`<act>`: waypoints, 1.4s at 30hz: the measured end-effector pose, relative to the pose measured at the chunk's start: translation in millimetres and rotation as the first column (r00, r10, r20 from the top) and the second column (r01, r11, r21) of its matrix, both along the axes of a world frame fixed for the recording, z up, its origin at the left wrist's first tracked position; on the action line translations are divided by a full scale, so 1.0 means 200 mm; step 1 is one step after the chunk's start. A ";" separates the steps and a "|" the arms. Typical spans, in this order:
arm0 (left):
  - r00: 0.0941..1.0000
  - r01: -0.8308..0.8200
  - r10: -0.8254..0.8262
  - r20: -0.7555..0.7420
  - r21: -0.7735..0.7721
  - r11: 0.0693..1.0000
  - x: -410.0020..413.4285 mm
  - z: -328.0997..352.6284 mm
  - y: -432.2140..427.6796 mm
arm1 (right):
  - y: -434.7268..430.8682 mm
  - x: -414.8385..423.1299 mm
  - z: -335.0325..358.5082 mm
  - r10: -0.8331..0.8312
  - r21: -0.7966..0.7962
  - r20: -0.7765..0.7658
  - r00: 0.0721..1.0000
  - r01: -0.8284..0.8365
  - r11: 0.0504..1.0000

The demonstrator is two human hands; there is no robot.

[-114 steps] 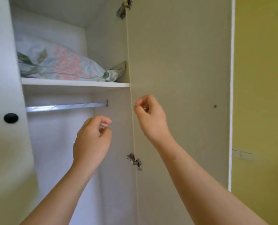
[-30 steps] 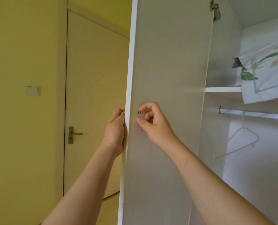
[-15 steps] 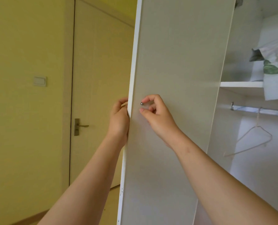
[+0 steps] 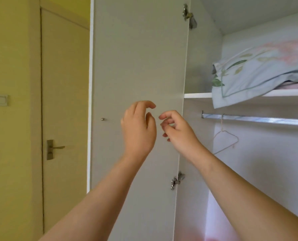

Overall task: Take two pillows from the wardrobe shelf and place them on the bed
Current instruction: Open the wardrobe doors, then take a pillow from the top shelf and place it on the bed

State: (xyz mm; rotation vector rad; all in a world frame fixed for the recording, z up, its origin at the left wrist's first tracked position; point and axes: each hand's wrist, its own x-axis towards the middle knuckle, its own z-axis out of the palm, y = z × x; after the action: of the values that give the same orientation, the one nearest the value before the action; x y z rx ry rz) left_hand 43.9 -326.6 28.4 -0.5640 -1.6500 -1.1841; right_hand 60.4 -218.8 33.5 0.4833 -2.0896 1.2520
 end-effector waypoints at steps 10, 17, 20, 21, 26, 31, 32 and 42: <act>0.927 0.374 -0.368 0.067 -0.225 0.900 0.16 0.16 0.82 | 0.74 0.48 0.11 -0.419 0.049 -0.033 0.908 0.420 0.906; 0.932 0.338 -0.361 0.013 -0.383 0.859 0.12 0.39 1.18 | 1.12 0.64 0.34 -0.648 0.057 -0.110 0.754 0.656 0.753; 0.943 0.295 -0.333 -0.019 -0.418 0.859 0.04 0.50 1.28 | 1.24 0.65 0.45 -0.717 0.077 -0.145 0.682 0.730 0.679; 0.948 0.270 -0.316 -0.036 -0.430 0.861 0.01 0.54 1.31 | 1.28 0.64 0.48 -0.734 0.087 -0.165 0.659 0.751 0.655; 0.940 0.184 -0.285 -0.189 -0.422 0.888 -0.15 0.74 1.49 | 1.48 0.51 0.63 -0.804 0.136 -0.289 0.519 0.854 0.502; 0.912 0.135 -0.284 -0.295 -0.438 0.889 -0.33 0.94 1.67 | 1.66 0.35 0.74 -0.852 0.139 -0.323 0.411 0.911 0.387; 0.926 0.163 -0.298 -0.233 -0.463 0.871 -0.35 0.99 1.71 | 1.70 0.33 0.75 -0.858 0.150 -0.323 0.399 0.917 0.370; 0.996 0.079 -0.093 0.014 -0.654 0.752 -0.49 1.06 2.00 | 1.90 0.30 0.84 -0.892 0.070 -0.289 0.347 0.937 0.342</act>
State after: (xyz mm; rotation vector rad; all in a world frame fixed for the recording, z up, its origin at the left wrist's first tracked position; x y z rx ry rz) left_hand -54.4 73.0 241.0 -1.0960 -2.0358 -0.6176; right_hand 120.7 160.6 200.8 -0.4991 -1.7974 0.2288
